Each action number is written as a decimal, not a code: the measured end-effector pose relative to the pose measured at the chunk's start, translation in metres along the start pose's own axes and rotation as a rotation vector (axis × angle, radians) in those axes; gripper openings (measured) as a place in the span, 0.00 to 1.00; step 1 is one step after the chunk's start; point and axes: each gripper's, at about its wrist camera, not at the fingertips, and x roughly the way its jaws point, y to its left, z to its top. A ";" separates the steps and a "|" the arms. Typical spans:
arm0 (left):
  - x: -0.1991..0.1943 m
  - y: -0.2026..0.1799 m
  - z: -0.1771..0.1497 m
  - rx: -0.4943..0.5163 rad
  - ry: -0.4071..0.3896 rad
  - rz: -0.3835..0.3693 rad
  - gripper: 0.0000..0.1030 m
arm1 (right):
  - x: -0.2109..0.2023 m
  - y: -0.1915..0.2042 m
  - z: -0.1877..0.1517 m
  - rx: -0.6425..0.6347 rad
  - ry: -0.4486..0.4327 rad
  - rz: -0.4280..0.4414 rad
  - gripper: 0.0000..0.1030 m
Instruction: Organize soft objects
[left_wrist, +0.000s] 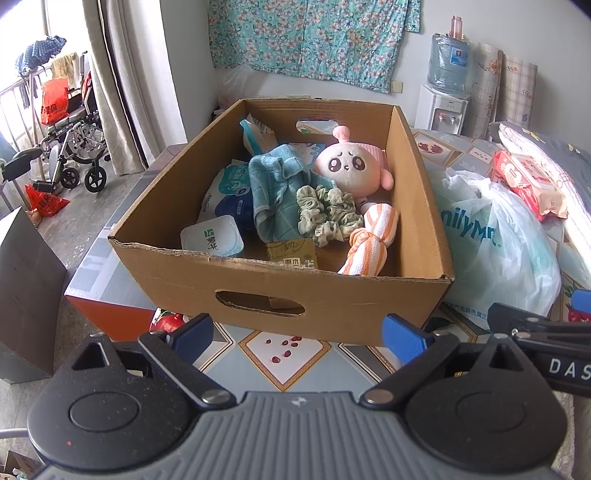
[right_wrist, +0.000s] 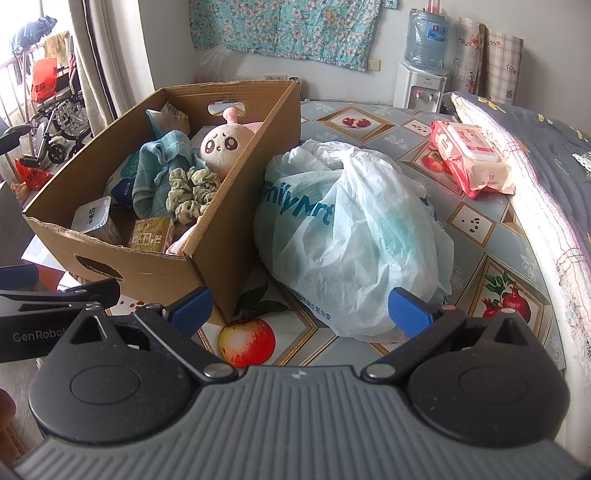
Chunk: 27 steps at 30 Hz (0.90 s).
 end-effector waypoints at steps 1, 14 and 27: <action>0.000 0.000 0.000 0.000 -0.001 0.000 0.96 | 0.000 0.000 0.000 0.000 -0.001 0.000 0.99; 0.001 0.002 0.000 -0.002 -0.002 0.000 0.96 | 0.001 0.004 0.001 -0.003 -0.002 0.000 0.99; 0.001 0.004 0.000 -0.003 0.000 -0.001 0.96 | 0.001 0.005 0.001 -0.008 -0.002 -0.003 0.99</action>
